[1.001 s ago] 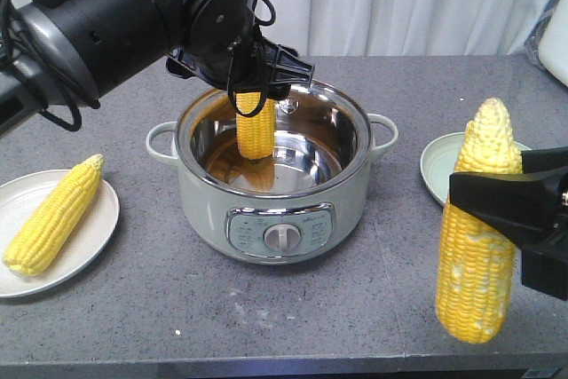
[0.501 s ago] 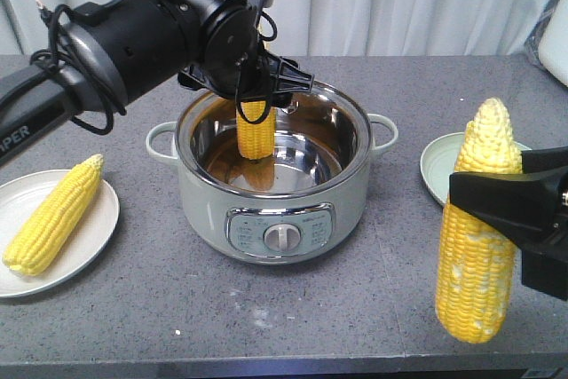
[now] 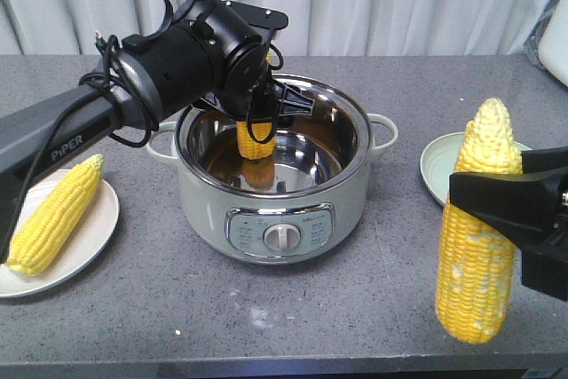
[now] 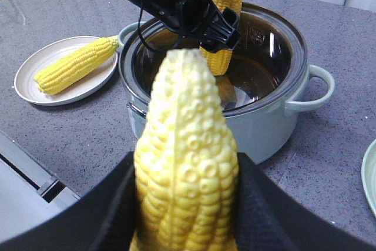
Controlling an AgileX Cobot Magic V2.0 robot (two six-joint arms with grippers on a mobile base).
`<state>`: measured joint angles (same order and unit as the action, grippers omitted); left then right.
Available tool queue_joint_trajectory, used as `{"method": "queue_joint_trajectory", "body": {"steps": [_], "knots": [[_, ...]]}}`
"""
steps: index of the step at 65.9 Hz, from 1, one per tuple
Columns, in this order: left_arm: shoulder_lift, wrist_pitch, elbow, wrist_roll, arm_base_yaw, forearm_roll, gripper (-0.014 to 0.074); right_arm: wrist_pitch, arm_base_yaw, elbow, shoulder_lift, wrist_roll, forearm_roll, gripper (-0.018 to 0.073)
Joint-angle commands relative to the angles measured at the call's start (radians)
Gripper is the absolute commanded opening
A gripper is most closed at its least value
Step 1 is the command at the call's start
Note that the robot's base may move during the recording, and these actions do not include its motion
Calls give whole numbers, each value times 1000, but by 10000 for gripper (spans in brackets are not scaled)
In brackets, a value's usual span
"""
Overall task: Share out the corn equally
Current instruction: 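Close the left gripper on the top of the last cob, then lift the last cob out of the pot and hold it upright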
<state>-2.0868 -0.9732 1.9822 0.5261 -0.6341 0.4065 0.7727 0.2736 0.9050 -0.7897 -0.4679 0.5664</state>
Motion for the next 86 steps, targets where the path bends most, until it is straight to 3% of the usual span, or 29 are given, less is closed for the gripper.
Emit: {"method": "queue_joint_trajectory", "body": {"steps": [1, 27, 49, 70, 78, 86], "knots": [[39, 71, 32, 12, 0, 21, 593, -54, -1, 24, 5, -6, 25, 194], [-8, 160, 32, 12, 7, 21, 579, -51, -1, 24, 5, -6, 25, 194], [-13, 157, 32, 11, 7, 21, 342, -51, -1, 24, 5, -6, 25, 194], [28, 133, 32, 8, 5, 17, 300, -51, -1, 24, 5, -6, 25, 194], [69, 112, 32, -31, 3, -2, 300, -51, -1, 24, 5, -6, 25, 194], [120, 86, 32, -125, 3, -51, 300, -51, -1, 24, 5, -6, 25, 194]]}}
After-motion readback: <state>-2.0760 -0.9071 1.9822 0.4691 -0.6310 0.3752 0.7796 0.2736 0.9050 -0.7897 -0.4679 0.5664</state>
